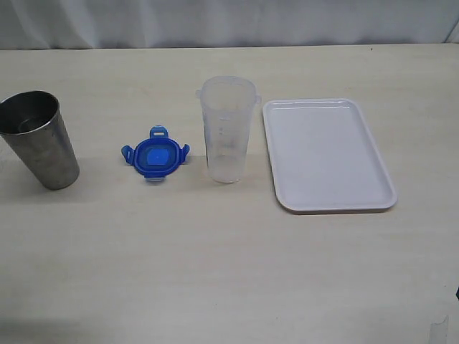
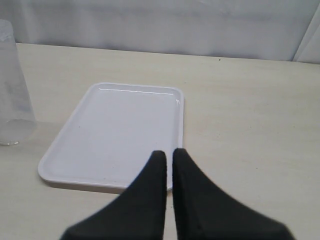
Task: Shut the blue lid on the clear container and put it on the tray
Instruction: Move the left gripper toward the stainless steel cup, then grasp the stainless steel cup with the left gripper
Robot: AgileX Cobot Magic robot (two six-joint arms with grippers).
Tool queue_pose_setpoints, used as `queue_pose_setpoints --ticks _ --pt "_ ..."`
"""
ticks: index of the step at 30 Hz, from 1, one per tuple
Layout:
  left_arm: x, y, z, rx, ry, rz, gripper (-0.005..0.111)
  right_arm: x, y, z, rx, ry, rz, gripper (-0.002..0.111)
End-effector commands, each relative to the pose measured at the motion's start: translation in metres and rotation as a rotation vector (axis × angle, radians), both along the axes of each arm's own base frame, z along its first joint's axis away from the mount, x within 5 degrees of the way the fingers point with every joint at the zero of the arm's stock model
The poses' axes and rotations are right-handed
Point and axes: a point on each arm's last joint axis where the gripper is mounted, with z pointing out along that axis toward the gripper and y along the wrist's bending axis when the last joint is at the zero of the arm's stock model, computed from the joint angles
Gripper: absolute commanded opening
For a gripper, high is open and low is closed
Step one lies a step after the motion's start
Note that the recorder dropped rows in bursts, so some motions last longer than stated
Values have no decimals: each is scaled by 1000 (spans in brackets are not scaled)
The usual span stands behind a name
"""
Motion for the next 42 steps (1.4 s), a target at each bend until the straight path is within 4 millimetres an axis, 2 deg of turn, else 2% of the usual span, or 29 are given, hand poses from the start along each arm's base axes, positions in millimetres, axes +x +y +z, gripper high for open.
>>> queue_pose_setpoints --ticks 1,6,12,20,42 --pt "17 -4 -13 34 59 -51 105 0 0 0 -5 -5 -4 5" --pt "35 -5 -37 60 173 -69 105 0 0 0 -5 -5 -4 5" --pt "48 -6 -61 57 277 -89 105 0 0 0 -5 -5 -4 5" --pt "76 -9 -88 84 408 -142 105 0 0 0 -5 -5 -4 5" --pt "121 -7 -133 58 541 -152 105 0 0 0 -5 -5 -4 5"
